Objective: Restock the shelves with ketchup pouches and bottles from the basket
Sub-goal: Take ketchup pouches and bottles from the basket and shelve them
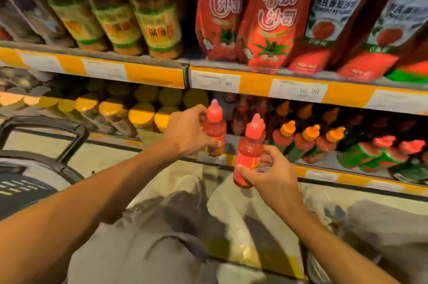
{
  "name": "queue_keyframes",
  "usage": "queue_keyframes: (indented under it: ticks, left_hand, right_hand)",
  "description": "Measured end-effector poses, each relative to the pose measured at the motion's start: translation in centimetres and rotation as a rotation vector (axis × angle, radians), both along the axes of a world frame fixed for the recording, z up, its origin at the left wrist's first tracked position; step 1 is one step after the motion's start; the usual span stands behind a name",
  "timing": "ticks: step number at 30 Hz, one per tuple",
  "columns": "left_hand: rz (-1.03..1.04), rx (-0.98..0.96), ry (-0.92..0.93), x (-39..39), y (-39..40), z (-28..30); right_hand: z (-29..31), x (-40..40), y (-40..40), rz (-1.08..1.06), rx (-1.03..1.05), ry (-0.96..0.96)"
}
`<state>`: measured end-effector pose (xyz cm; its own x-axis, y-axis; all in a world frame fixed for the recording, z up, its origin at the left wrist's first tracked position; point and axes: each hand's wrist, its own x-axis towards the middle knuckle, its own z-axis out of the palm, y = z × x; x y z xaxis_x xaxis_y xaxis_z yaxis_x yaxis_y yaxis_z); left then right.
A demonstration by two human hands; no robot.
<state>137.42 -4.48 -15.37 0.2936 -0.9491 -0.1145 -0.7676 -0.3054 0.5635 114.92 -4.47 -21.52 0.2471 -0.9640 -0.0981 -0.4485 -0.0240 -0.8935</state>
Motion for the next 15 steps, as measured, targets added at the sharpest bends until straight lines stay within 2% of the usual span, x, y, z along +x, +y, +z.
queue_keyframes:
  ticks: [3, 8, 15]
  left_hand:
    - [-0.032, 0.009, -0.176, -0.1, -2.5, -1.8]
    - [0.026, 0.121, -0.308, 0.4, -6.3, -4.1]
    - [-0.069, 0.355, -0.257, 2.1, -9.9, -7.4]
  right_hand:
    - [-2.1, 0.0, -0.3, -0.018, 0.035, 0.002]
    - [-4.6, -0.1, -0.7, -0.058, 0.106, 0.027]
    - [-7.0, 2.0, -1.4, -0.122, 0.162, -0.055]
